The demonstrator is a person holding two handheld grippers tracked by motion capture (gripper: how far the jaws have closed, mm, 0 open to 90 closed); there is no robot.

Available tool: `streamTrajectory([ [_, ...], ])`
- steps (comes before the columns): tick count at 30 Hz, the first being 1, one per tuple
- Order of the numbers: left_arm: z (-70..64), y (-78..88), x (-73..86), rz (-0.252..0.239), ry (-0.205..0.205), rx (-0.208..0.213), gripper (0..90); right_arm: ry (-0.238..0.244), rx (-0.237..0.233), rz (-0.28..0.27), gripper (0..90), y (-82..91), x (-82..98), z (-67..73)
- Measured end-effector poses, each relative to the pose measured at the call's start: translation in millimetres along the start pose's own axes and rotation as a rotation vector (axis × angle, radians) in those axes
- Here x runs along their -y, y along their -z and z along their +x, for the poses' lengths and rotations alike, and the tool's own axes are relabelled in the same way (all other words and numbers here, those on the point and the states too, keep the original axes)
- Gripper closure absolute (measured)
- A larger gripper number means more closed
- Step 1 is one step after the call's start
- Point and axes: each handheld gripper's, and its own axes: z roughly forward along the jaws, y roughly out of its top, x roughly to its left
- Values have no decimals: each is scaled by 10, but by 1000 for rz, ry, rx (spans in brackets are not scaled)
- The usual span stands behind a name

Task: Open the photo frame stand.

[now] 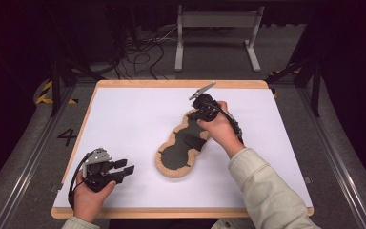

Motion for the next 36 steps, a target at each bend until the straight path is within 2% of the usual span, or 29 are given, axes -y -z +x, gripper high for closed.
streamTrajectory([
  [2,2,0,-1,3,9,8,566,-3,7,12,900,-64,-40,-26],
  [7,23,-16,1,3,-7,6,566,0,50,37,900,-241,-119,-82],
  [12,13,-25,-8,3,-1,15,565,-5,87,70,900,-418,-177,-152],
  [15,13,-38,-11,6,-8,19,564,-13,99,83,900,-494,-206,-188],
  [18,25,-48,-7,9,-8,20,564,-41,83,73,900,-558,-209,-207],
  [22,28,-50,-11,4,-3,21,564,-24,108,96,900,-683,-211,-205],
  [24,23,-55,-14,3,-8,21,564,-32,113,102,900,-727,-201,-221],
  [26,19,-57,-19,7,-10,26,563,-35,111,101,900,-770,-194,-228],
  [29,15,-61,-24,4,-9,28,563,-13,104,110,900,-833,-197,-202],
  [32,17,-69,-22,9,-4,33,563,5,114,136,900,-884,-213,-160],
  [36,17,-74,-21,10,-8,34,562,16,123,175,900,-893,-222,-171],
])
